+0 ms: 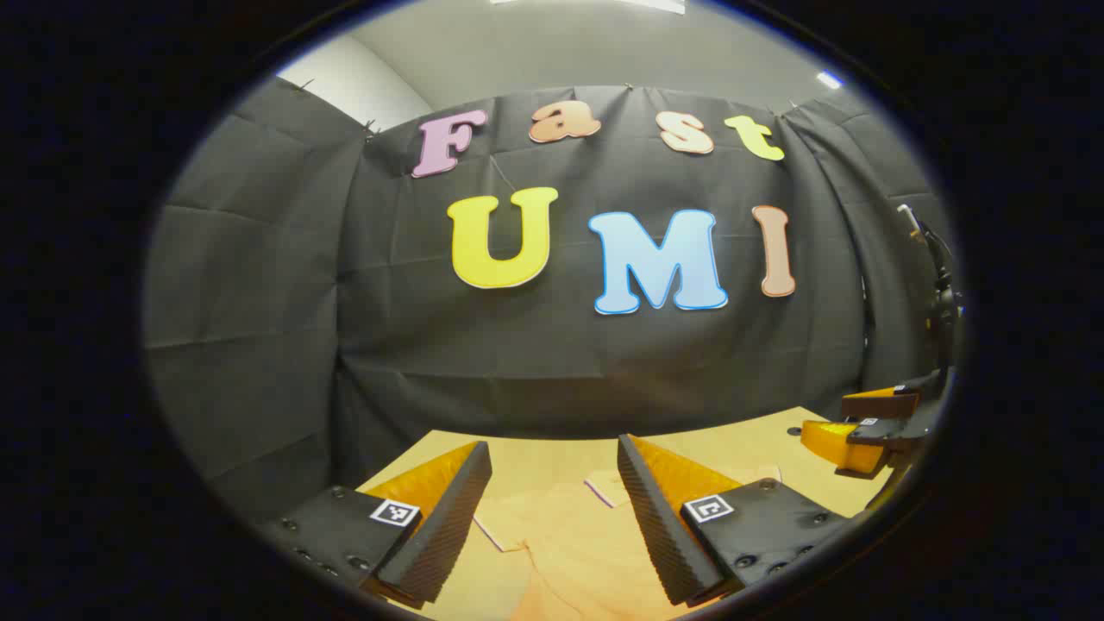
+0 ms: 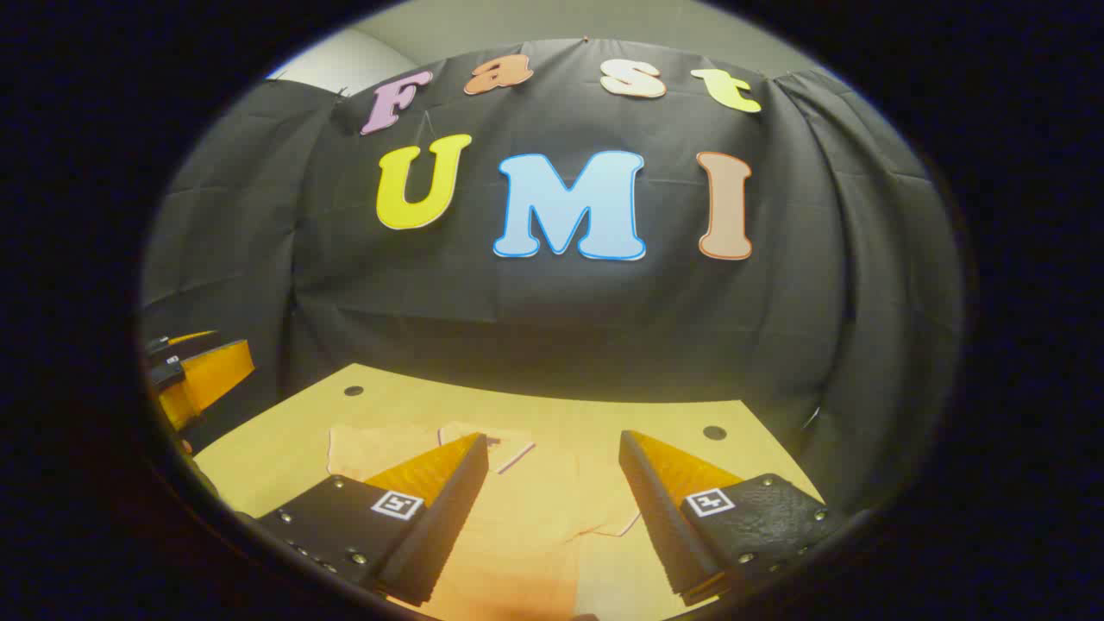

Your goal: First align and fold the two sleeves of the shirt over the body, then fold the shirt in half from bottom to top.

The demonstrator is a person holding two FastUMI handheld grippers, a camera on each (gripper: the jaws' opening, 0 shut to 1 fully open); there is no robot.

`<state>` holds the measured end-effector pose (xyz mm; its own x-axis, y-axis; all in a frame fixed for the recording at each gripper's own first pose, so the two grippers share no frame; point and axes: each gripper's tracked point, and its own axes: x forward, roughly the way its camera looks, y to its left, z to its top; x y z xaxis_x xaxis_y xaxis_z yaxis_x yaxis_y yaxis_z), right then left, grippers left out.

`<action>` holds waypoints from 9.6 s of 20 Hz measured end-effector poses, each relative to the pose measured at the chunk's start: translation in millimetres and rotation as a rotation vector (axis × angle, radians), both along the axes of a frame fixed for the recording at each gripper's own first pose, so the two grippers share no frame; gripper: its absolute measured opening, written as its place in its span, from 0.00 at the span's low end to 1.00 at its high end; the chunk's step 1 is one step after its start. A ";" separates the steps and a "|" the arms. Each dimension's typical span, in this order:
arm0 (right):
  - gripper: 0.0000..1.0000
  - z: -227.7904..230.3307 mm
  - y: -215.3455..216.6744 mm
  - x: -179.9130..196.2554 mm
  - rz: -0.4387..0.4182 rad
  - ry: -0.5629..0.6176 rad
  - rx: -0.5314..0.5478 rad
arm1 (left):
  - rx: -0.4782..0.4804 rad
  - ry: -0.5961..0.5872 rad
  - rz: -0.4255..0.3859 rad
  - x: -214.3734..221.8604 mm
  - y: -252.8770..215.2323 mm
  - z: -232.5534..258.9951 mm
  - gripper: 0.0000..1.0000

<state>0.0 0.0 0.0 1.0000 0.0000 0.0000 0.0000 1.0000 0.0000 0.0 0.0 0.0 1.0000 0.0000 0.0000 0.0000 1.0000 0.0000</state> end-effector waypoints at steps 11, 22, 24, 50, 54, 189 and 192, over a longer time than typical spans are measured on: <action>0.95 -3.7 -20.4 12.0 -0.043 0.012 0.015 | -0.031 0.021 -0.060 24.0 -31.9 -4.5 0.95; 0.95 -68.4 -65.5 85.3 -0.145 0.192 0.035 | -0.062 0.079 -0.013 18.4 -17.5 -17.0 0.95; 0.95 -82.8 -77.5 103.2 -0.173 0.238 0.063 | -0.056 0.081 0.008 14.4 -10.7 -15.9 0.96; 0.74 -224.3 -113.1 196.6 -0.167 0.637 0.190 | -0.060 0.103 0.066 -18.0 -6.6 -21.0 0.95; 0.44 -224.0 -117.9 195.4 -0.163 0.640 0.202 | -0.062 0.107 0.060 -22.6 -9.4 -22.7 0.95; 0.95 -238.9 56.1 -170.0 -0.087 0.528 0.214 | -0.002 0.711 -0.244 -146.6 25.5 -251.2 0.95; 0.96 -265.7 49.9 -183.2 -0.126 0.601 0.231 | 0.010 0.743 -0.263 -173.1 31.9 -268.3 0.95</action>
<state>-183.2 49.9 -265.7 0.8182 -0.0500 -0.5728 0.1840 0.9666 0.1783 -173.1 31.9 -268.3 0.7050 -0.2327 -0.6700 0.2397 0.9672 -0.0838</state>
